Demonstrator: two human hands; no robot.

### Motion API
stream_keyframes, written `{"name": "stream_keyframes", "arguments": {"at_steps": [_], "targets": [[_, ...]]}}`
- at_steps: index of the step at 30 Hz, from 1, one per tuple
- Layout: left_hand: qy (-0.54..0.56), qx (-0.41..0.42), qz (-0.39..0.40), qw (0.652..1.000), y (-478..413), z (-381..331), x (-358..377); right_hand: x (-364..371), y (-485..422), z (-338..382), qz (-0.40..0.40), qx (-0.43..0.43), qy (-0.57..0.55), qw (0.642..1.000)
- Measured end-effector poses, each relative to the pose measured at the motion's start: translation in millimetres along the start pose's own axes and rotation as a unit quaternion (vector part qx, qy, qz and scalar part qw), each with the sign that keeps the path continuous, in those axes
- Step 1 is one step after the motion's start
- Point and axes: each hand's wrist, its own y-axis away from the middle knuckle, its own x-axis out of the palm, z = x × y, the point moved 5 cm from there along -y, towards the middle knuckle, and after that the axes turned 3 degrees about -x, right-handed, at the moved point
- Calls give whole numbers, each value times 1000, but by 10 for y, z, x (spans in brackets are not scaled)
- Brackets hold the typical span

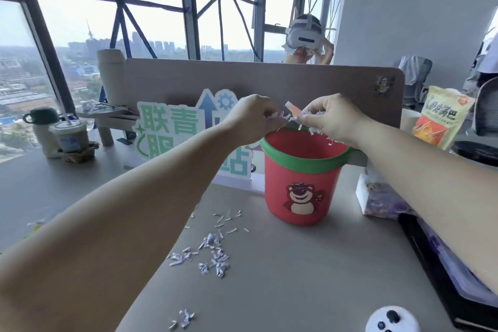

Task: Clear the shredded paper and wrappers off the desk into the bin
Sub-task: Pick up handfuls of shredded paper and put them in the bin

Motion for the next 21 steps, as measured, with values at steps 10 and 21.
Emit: {"name": "stream_keyframes", "arguments": {"at_steps": [10,21], "targets": [[-44,-27,46,998,-400,3,493,71,-191,-402,43,67,40,996],[-97,-37,101,989,-402,-49,629,129,-247,-553,96,100,83,987]]}}
